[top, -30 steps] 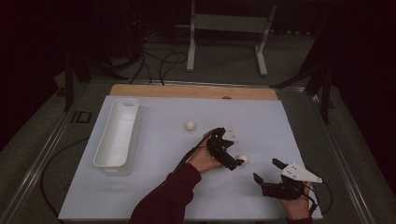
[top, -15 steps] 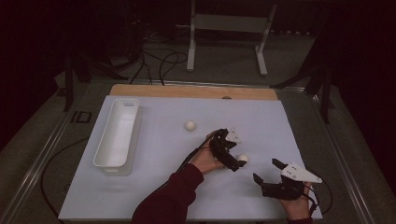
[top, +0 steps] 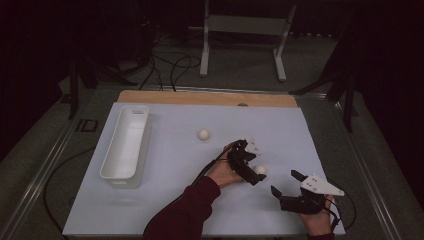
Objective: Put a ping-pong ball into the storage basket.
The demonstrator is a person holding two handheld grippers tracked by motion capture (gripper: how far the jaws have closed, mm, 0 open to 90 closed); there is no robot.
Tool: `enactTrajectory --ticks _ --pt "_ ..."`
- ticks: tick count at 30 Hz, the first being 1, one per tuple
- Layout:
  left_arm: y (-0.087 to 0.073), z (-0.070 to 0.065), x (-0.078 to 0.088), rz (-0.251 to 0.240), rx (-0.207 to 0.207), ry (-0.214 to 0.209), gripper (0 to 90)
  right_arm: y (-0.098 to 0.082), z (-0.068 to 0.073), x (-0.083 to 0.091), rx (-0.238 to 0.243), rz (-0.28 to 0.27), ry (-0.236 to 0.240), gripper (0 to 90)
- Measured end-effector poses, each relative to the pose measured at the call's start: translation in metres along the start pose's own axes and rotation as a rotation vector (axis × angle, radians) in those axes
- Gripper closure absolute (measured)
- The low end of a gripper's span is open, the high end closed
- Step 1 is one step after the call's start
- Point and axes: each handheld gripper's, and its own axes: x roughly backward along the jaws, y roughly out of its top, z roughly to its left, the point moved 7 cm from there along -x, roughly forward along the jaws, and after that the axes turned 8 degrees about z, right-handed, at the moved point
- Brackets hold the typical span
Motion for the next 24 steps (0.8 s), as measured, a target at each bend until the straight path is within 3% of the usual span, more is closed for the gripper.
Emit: enactTrajectory --ticks 13,24 --pt "0.001 0.0 -0.007 0.03 -0.01 0.003 2.5 0.0 0.0 0.0 0.001 0.002 -0.001 8.0" --pt "0.001 -0.002 -0.018 0.054 0.005 0.013 7.5 0.0 0.0 0.0 0.003 0.0 -0.001 8.0"
